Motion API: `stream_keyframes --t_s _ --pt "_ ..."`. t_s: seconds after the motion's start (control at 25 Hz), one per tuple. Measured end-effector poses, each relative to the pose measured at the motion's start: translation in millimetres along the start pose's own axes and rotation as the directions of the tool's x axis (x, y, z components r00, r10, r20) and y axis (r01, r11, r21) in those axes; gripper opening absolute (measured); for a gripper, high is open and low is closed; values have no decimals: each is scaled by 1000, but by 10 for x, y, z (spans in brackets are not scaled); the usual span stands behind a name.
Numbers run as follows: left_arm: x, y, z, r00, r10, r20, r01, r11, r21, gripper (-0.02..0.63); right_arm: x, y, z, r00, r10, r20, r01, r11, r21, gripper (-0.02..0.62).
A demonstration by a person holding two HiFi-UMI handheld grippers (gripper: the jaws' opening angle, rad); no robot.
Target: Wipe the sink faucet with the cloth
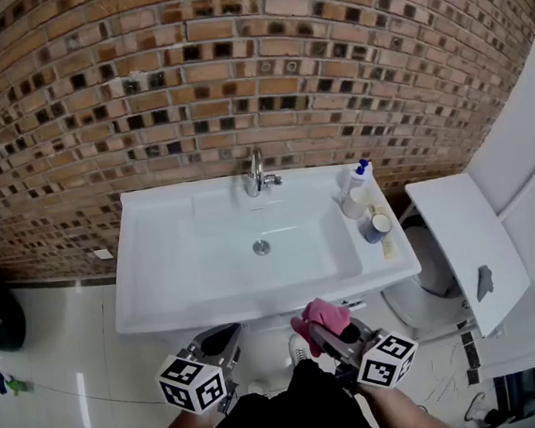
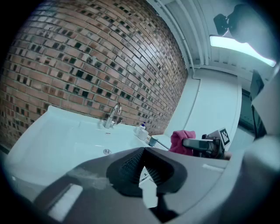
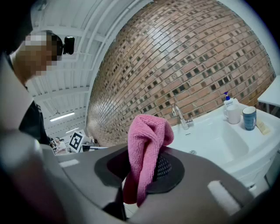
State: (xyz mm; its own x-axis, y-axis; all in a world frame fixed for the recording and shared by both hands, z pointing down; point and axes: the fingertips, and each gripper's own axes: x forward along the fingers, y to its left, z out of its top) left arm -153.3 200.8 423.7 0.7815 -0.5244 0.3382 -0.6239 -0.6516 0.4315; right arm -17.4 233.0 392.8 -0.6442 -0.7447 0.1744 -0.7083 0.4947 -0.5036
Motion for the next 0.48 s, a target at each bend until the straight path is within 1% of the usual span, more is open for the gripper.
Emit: stream_keyframes --t_s 0.2,0.48 --pt "168 145 67 1000 26 -1 -26 1000 -7 6 160 -230 201 1000 21 16 -21 1000 2 83" --pt "411 349 317 997 77 -9 -77 997 2 6 697 -639 573 996 87 17 -87 996 8 83"
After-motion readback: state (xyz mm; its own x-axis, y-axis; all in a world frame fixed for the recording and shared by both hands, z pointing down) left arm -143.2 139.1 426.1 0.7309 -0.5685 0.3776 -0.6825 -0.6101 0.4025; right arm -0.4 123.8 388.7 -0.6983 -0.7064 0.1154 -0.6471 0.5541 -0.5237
